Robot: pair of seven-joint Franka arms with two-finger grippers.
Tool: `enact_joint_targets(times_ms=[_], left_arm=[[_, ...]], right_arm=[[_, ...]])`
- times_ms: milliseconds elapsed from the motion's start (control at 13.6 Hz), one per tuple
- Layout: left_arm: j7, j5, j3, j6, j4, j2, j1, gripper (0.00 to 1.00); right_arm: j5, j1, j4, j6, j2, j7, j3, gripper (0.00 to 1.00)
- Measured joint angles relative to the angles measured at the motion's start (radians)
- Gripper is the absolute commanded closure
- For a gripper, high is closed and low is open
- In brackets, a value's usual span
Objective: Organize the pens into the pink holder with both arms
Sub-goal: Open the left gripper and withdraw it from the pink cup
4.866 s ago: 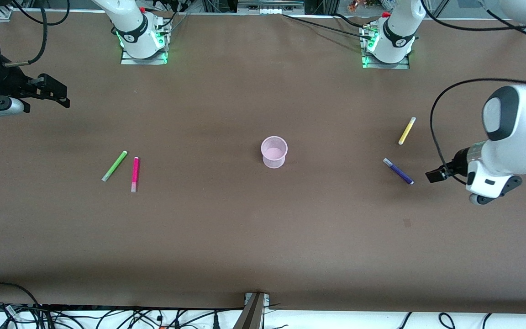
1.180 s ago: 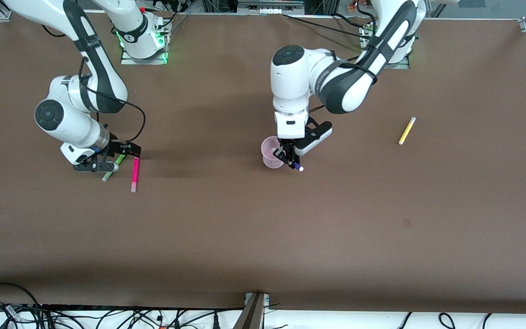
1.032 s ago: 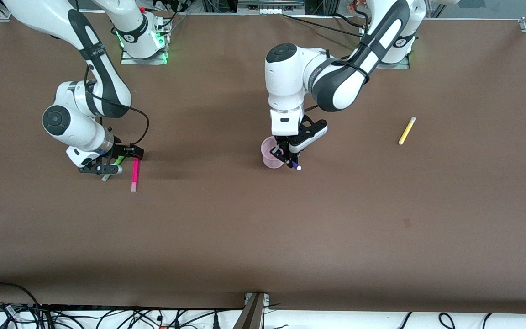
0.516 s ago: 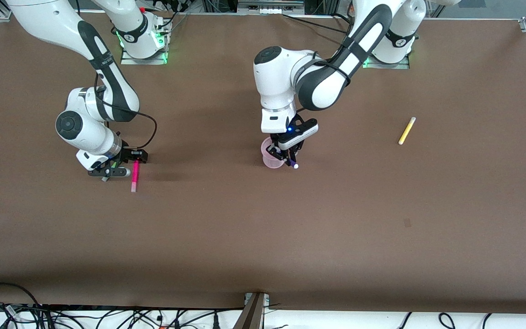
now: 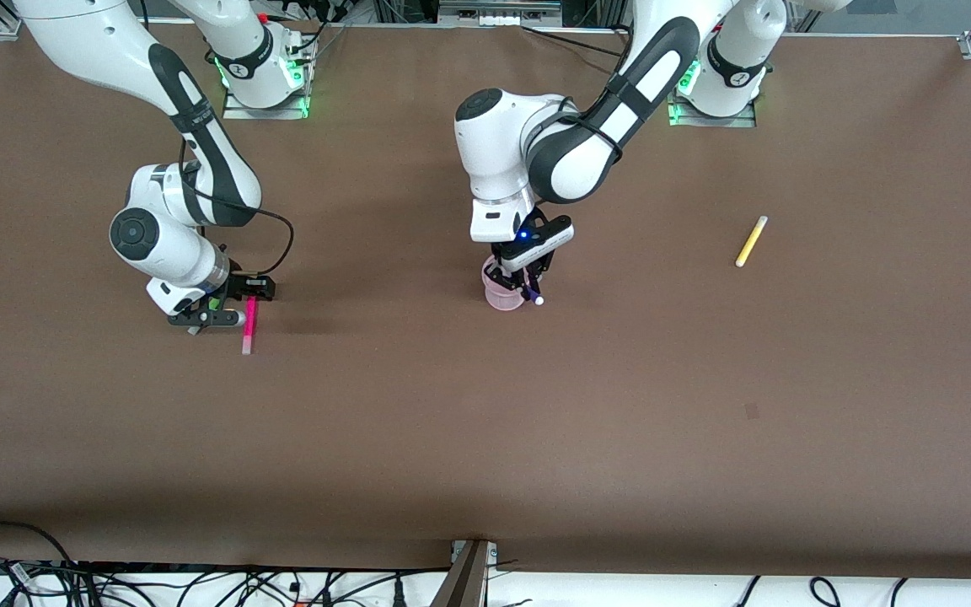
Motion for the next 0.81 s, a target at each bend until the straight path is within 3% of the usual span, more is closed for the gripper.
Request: enact_joint_targets(times_ms=[74, 147, 221, 590, 811], left_arm=[[0.0, 0.0, 0.001, -0.001, 0.009, 0.0, 0.0, 0.23], [0.0, 0.0, 0.001, -0.002, 0.017, 0.0, 0.0, 0.06], [0.0, 0.0, 0.002, -0.006, 0.023, 0.0, 0.0, 0.0], [-0.001, 0.0, 0.005, -0.016, 0.033, 0.0, 0.0, 0.0], [0.041, -0.006, 0.014, -0.065, 0.104, -0.007, 0.032, 0.0]], right_arm=[[0.0, 0.0, 0.0, 0.004, 0.001, 0.0, 0.0, 0.46], [0.0, 0.0, 0.0, 0.005, 0.003, 0.0, 0.0, 0.46], [0.0, 0.0, 0.0, 0.007, 0.004, 0.0, -0.001, 0.46], [0.0, 0.0, 0.0, 0.015, 0.012, 0.0, -0.004, 0.5], [0.0, 0.0, 0.001, 0.018, 0.015, 0.0, -0.005, 0.56]])
